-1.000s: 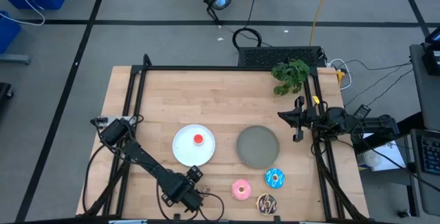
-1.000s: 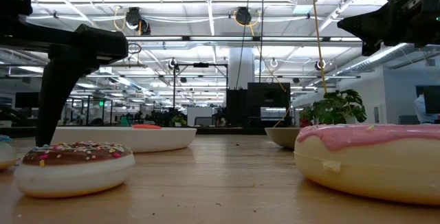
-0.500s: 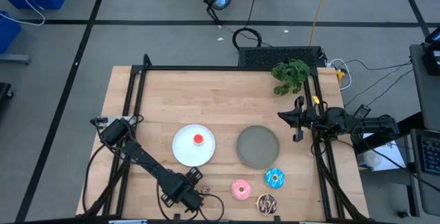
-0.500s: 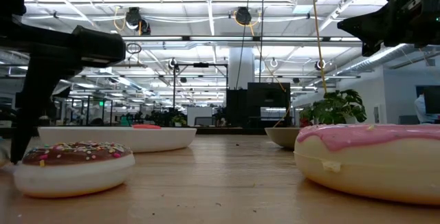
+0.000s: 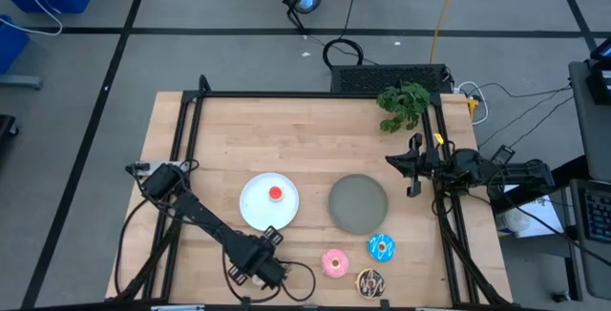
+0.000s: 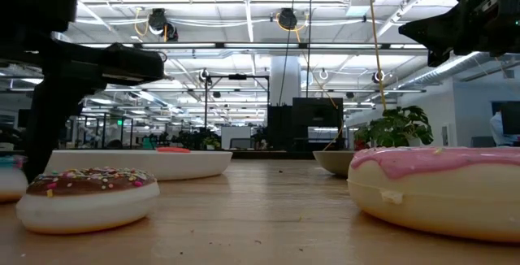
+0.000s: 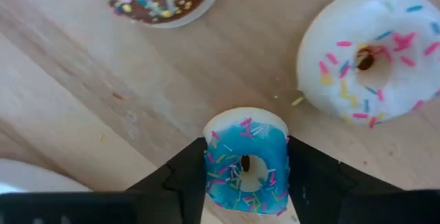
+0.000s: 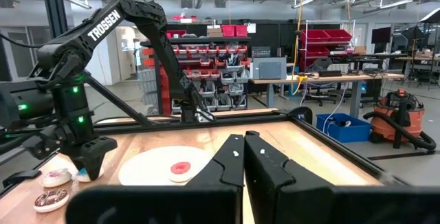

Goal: Pick & Place donuts
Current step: Put the small blue donut on the white plate

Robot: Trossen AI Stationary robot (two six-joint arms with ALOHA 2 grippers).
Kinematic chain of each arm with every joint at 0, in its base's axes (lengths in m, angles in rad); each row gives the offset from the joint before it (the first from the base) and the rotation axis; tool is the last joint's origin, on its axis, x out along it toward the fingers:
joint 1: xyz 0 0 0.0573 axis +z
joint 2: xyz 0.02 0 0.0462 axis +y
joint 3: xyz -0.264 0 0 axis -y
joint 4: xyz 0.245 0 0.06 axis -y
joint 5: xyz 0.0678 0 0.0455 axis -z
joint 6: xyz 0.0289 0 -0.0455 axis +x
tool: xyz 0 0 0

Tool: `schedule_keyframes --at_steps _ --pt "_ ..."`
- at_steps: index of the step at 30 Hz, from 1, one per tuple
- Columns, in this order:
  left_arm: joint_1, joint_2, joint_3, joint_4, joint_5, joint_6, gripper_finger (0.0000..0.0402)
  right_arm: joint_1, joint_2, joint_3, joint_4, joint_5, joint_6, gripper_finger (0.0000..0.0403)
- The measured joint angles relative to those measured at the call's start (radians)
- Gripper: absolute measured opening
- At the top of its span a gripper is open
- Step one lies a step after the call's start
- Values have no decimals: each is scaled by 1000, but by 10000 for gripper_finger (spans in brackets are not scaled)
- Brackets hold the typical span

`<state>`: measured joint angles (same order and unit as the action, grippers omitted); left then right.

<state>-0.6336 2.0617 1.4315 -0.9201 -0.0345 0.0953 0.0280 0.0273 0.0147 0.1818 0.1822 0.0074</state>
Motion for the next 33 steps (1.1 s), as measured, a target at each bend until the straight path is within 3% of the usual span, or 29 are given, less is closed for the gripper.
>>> schedule_keyframes --at_steps 6,13,22,29,33 --pt "8 -26 0 -23 -21 -51 150 0 0 0 0 0 0 0" --pt "10 -163 0 -71 -95 -123 143 0 0 0 2 0 0 0" --pt "33 -353 0 -152 -280 -165 143 0 0 0 8 0 0 0" --pt "118 -364 -36 -140 -270 -210 143 0 0 0 8 0 0 0" --pt "174 -344 -141 -83 -164 -192 143 0 0 0 8 0 0 0"
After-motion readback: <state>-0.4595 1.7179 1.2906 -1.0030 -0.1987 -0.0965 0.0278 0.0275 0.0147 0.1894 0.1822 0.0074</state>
